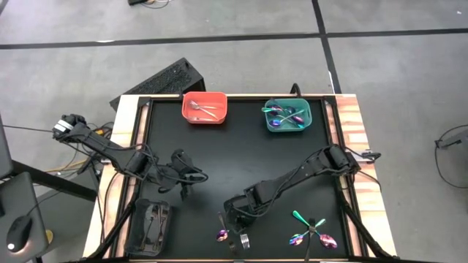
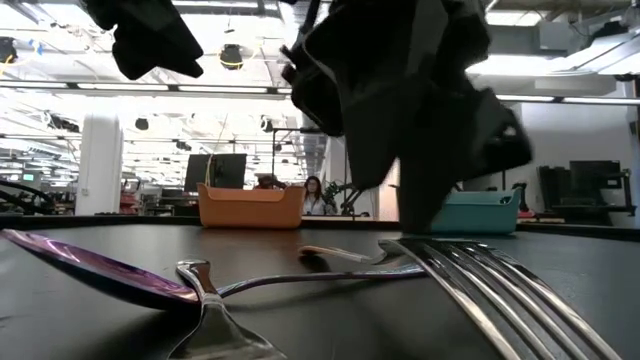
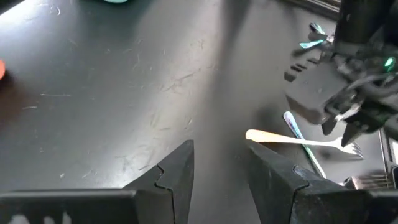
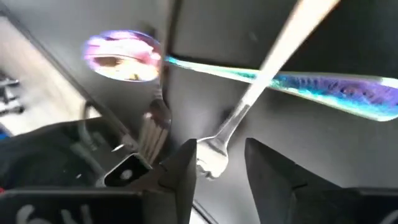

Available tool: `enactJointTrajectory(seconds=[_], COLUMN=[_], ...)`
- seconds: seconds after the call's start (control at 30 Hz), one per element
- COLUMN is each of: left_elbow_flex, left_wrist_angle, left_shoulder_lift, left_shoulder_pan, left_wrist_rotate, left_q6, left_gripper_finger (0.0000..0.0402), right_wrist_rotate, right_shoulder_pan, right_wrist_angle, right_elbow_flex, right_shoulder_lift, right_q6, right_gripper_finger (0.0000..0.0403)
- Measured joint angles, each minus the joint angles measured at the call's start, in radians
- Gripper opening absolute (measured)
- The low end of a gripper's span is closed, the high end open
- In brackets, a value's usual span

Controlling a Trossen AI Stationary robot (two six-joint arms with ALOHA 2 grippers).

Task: Sort silverware by color (type)
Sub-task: Put the orange fork into the orange bin

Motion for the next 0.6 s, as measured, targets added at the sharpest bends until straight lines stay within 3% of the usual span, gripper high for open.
enactJointTrajectory(seconds=[0.2,0.4,0.6], left_elbow_flex=[0.0,0.0,0.0], left_wrist_angle=[-0.024,-0.032,-0.027], left_shoulder_lift=[0.0,0.0,0.0], left_shoulder_pan=[0.002,0.053,0.119], left_wrist_rotate=[-0.008,-0.009,0.048], left_q6=[0.0,0.028,0.033], left_gripper_finger=[0.0125,0.0125,0.0125], right_wrist_rotate=[0.075,0.07,0.054], right_shoulder_pan=[0.025,0.013,0.0], right_wrist_angle=[-0.002,0.095,0.055], right_elbow_flex=[0.001,0.001,-0.001], right_shoulder_lift=[0.02,0.052,0.054], right_q6=[0.05,0.053,0.012], right_gripper_finger=[0.0163,0.0156,0.0113])
